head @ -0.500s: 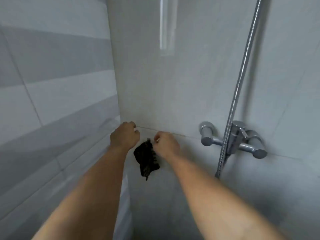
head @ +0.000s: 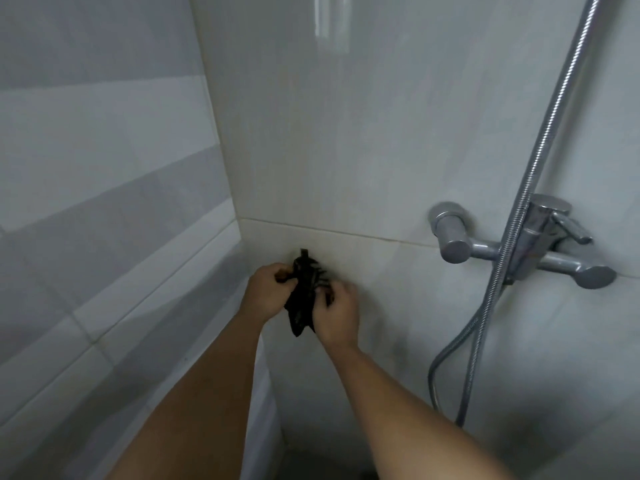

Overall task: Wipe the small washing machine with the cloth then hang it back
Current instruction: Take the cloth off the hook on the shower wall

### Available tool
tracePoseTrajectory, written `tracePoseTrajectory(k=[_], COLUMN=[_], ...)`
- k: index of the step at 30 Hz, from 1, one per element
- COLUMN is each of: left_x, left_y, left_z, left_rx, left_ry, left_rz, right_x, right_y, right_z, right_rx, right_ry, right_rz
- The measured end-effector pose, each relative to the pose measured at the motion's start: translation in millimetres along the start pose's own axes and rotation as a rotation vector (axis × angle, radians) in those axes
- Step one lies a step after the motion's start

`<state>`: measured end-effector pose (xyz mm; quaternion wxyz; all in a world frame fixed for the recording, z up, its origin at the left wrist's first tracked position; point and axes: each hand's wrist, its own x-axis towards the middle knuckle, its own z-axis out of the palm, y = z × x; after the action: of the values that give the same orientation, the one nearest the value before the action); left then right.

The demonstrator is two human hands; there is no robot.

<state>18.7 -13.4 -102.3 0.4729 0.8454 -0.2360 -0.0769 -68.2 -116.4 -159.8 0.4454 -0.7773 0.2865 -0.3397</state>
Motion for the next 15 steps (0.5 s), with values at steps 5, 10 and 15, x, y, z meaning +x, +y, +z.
tracePoseTrajectory(k=[5, 10, 15], left_x=[-11, -36, -73], left_y=[17, 30, 0], left_z=[-13, -11, 29], left_rx=[-0.15, -0.246, -0.248], left_ry=[-0.02, -0.089, -0.413], left_rz=[-0.083, -0.055, -0.177], right_x=[9, 9, -10], right_y=[-43, -54, 6], right_z=[-31, -74, -109], right_rx=[0.309, 0.432, 0.34], right_ry=[-0.038, -0.237, -0.404], right_rz=[-0.027, 0.152, 0.409])
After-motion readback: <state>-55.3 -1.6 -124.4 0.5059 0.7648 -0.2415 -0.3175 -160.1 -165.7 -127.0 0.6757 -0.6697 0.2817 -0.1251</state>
